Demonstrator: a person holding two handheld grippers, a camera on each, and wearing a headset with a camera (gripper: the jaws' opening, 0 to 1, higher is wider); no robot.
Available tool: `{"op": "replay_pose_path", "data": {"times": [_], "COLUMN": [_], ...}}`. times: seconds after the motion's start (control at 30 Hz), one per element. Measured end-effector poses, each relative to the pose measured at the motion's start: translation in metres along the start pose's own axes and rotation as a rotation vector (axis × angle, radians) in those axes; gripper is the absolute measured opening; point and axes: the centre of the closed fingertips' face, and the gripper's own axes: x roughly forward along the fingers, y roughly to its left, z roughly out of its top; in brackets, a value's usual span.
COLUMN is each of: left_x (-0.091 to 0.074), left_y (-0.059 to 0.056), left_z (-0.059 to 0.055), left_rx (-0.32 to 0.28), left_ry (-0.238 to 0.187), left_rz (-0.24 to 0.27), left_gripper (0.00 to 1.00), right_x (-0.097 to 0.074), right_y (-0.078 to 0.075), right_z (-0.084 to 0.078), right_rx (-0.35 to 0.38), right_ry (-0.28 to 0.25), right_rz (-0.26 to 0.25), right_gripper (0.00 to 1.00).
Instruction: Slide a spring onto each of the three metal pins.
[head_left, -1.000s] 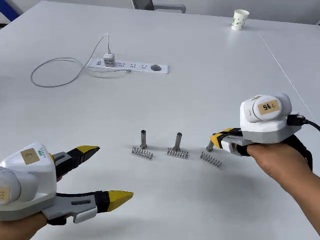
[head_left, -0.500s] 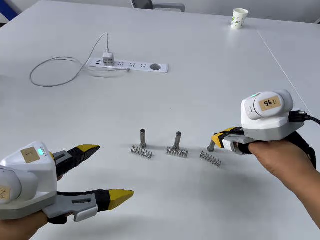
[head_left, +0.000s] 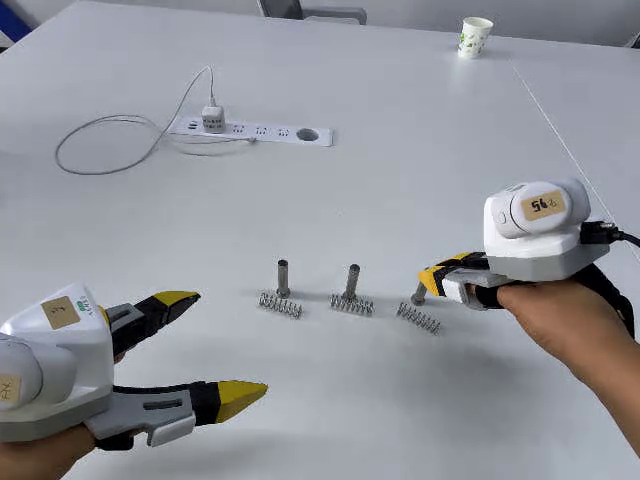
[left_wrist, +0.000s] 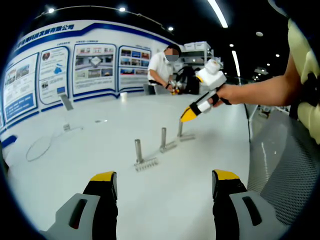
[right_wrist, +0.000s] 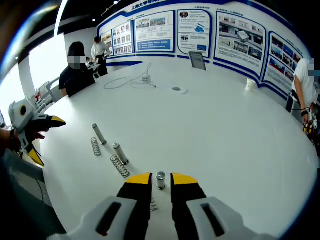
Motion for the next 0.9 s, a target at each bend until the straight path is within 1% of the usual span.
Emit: {"op": "replay_pose_path", "data": {"times": [0.07,0.13,0.2,0.27,0.3,0.37,0.43,0.53,0.57,0.6,0.67,0.77,0.8,0.9], "left_x": [0.0,0.0,-0.001,-0.002,-0.002,-0.003,-0.003,-0.003,-0.004,-0.004,-0.003,-0.002,-0.002,-0.001], "left_y": [0.0,0.0,0.001,0.002,0.002,0.003,0.004,0.005,0.005,0.006,0.006,0.005,0.004,0.003], "left_z": [0.0,0.0,0.001,0.001,0.001,0.001,0.001,0.001,0.001,0.001,0.0,0.0,0.0,0.002], "left_rx": [0.0,0.001,0.001,0.0,0.001,0.002,-0.001,-0.001,-0.001,-0.002,-0.003,-0.001,0.002,0.007], "left_ry": [-0.001,-0.001,-0.002,0.0,0.0,0.0,0.0,0.002,0.002,0.002,0.004,0.005,0.006,0.006], "left_rz": [-0.001,0.0,0.002,0.003,0.003,0.006,0.009,0.011,0.012,0.012,0.012,0.01,0.008,0.005], "left_gripper": [0.79,0.79,0.79,0.79,0.79,0.79,0.79,0.79,0.79,0.79,0.79,0.79,0.79,0.79], "right_x": [-0.005,-0.01,-0.014,-0.016,-0.017,-0.018,-0.019,-0.018,-0.018,-0.017,-0.016,-0.012,-0.012,-0.009], "right_y": [-0.002,-0.003,-0.004,-0.006,-0.008,-0.008,-0.008,-0.003,0.0,-0.001,0.004,0.008,0.01,0.012], "right_z": [0.004,0.005,0.005,0.001,-0.001,-0.009,-0.017,-0.024,-0.026,-0.027,-0.03,-0.033,-0.034,-0.04], "right_rx": [-0.002,-0.006,-0.028,-0.042,-0.042,-0.037,-0.052,-0.076,-0.092,-0.102,-0.127,-0.167,-0.178,-0.218], "right_ry": [-0.026,-0.05,-0.081,-0.095,-0.099,-0.098,-0.097,-0.098,-0.1,-0.1,-0.096,-0.091,-0.087,-0.06], "right_rz": [-0.004,0.008,0.021,0.05,0.053,0.082,0.094,0.134,0.155,0.153,0.179,0.202,0.215,0.232], "right_gripper": [0.16,0.17,0.17,0.17,0.17,0.17,0.17,0.18,0.18,0.18,0.18,0.18,0.18,0.18]}}
